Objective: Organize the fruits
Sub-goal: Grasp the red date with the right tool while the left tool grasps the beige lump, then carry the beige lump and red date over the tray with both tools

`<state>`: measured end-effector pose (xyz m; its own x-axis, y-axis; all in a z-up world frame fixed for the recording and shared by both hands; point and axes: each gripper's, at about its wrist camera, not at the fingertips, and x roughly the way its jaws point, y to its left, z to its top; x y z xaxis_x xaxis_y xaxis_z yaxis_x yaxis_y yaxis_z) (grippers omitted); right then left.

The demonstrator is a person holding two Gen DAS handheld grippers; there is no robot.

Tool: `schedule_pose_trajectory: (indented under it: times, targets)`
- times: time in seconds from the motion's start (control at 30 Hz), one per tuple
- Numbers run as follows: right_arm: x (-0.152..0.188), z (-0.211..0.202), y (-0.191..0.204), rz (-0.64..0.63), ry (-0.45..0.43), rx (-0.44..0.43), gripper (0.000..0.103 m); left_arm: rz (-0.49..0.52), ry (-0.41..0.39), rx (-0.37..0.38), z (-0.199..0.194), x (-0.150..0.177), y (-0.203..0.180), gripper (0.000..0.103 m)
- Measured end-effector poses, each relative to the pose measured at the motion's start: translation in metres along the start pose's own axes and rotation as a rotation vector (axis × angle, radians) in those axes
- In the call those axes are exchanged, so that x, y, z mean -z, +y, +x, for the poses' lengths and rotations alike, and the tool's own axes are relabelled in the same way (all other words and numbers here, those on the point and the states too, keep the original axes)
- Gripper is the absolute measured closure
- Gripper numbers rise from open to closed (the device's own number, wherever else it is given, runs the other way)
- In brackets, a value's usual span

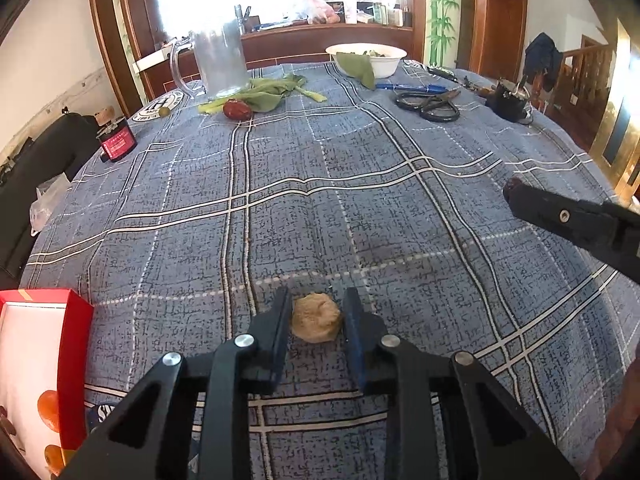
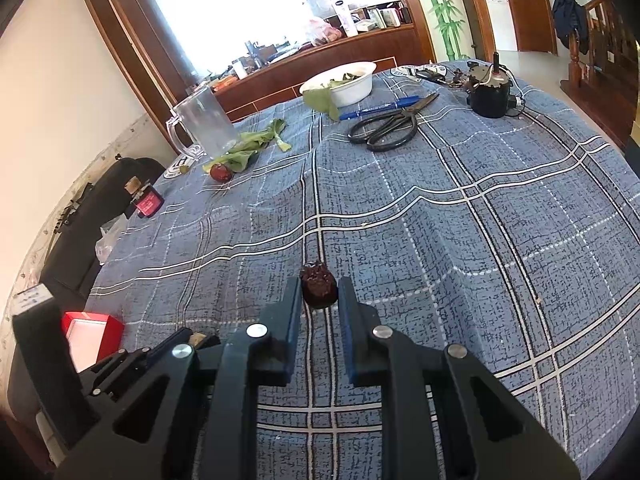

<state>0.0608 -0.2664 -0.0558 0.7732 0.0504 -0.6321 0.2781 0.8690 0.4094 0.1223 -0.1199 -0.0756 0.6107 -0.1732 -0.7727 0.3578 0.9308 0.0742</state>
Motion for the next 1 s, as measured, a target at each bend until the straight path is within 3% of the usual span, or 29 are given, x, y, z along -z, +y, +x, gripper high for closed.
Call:
schedule_pose_trajectory:
  times: [0.23,0.4,0.87,1.0]
  targets:
    - [-0.005,0.000,-0.015,0.023,-0.023,0.022,0.083,-0.009,-0.063,0.019,-0.036,-0.005,-0.002,0.078]
    - [-0.008,-0.002,-0.029,0.059,-0.041,0.041,0.083,-0.033,-0.124,0.006,-0.077,-0.001,0.018,0.078]
    - [-0.003,-0.017,-0.028,-0.013,-0.204,0.148,0.083,-0.185,-0.299,-0.133,-0.177,0.046,0.135,0.078]
    - [0.006,-0.031,-0.002,-0.063,-0.231,0.175,0.083,-0.229,-0.326,-0.180,-0.191,0.062,0.172,0.078]
